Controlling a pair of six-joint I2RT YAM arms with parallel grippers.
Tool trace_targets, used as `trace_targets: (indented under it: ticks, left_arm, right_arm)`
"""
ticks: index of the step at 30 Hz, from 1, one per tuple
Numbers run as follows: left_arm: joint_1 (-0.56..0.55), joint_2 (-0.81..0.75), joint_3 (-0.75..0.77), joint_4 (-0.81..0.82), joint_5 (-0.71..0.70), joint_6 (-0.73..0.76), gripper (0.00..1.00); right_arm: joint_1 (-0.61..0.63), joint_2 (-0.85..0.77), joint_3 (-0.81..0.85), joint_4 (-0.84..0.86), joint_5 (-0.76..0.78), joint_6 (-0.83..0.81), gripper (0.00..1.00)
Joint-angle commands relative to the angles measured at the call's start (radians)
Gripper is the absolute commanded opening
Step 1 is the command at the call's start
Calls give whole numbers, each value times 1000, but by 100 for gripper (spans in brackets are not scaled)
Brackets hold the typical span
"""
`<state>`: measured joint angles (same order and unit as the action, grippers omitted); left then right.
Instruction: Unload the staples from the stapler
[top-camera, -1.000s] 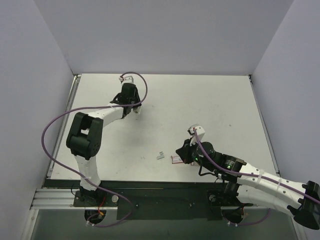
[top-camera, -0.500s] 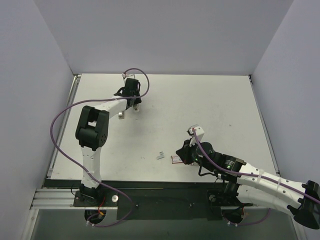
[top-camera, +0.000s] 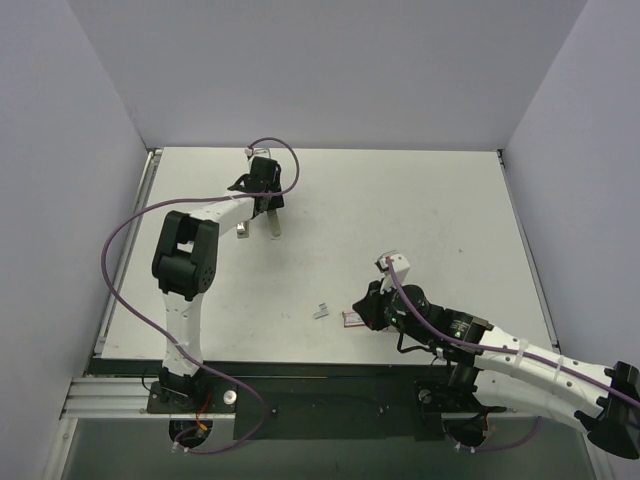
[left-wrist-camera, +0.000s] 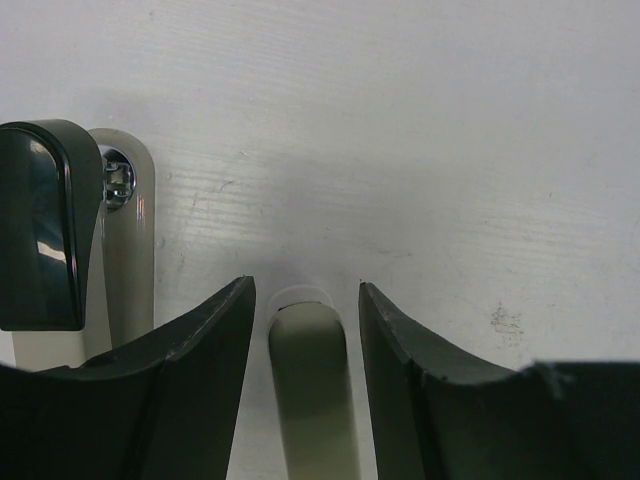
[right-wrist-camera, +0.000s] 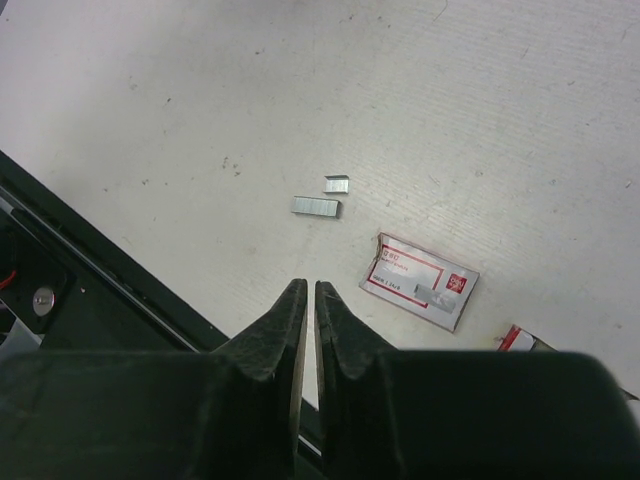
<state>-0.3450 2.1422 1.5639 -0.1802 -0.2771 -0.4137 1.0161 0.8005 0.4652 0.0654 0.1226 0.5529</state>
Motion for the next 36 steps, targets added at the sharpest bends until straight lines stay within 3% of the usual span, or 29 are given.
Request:
trace_targets:
  ticks: [1, 3, 8, 12, 19, 23, 36]
  left_arm:
    - [3, -36, 9, 2, -10, 3, 56]
    - [-2, -74, -7, 4, -14, 0, 61]
    - [-31, -217, -44, -34, -14, 13, 62]
    - [-60, -371, -183, -30, -1, -7, 63]
    - [-193, -583, -327, -88, 52, -22, 62]
    - [-239, -688, -367, -154, 188, -40, 62]
    - [-319, -1100, -605, -251, 277, -92, 62]
  right_arm:
    - [4, -27, -2, -21, 9, 30, 6]
    - [6, -38, 7, -39, 15, 35, 9]
    - [6, -64, 46, -142, 43, 30, 21]
    - [4, -80, 67, -225, 89, 44, 34]
    - [-2, -115, 85, -427, 201, 100, 47]
    - [-20, -147, 89, -527, 225, 134, 52]
    - [-80, -230, 135, -771, 316, 216, 61]
